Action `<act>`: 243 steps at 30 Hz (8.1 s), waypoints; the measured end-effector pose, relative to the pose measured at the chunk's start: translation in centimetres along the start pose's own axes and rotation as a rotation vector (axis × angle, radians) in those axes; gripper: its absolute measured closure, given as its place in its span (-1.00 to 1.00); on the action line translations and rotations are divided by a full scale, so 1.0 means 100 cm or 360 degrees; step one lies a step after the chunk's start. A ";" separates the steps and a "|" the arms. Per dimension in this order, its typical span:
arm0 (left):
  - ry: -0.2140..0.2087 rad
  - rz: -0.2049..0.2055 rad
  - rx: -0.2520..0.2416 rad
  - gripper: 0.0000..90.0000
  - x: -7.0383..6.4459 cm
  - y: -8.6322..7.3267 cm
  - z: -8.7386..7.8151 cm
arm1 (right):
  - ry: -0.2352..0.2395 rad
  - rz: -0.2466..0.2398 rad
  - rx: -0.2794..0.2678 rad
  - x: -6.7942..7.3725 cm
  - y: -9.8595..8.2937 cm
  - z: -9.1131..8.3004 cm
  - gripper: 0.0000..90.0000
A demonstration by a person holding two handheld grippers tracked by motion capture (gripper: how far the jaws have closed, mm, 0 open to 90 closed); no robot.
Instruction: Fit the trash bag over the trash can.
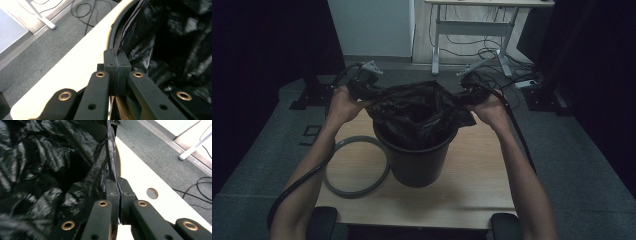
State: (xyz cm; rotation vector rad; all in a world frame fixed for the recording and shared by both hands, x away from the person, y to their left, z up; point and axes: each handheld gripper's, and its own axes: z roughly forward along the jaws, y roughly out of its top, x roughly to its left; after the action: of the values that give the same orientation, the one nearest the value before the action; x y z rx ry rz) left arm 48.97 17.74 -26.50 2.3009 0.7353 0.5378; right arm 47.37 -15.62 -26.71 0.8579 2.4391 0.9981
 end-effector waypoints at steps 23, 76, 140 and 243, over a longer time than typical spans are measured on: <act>-0.0219 -0.0183 0.0237 0.94 0.029 -0.038 0.058 | 0.0088 0.0147 0.0226 -0.027 -0.023 0.066 0.95; -0.0536 0.0303 -0.0123 -0.16 -0.033 -0.061 -0.056 | 0.0450 -0.0203 -0.0137 0.053 -0.077 -0.058 -0.01; -0.0647 0.0116 0.0056 0.98 -0.050 -0.158 0.039 | 0.0405 0.0062 0.0080 0.067 -0.155 0.054 0.95; 0.0009 -0.0442 0.0103 -0.96 -0.046 -0.316 0.080 | 0.0559 -0.0189 -0.0024 0.084 0.033 0.007 -0.50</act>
State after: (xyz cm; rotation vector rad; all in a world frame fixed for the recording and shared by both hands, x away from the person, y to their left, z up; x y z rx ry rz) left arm 38.53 31.01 -54.74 2.2066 1.0680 0.3969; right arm 42.76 -7.87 -25.64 0.5616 2.7288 1.2061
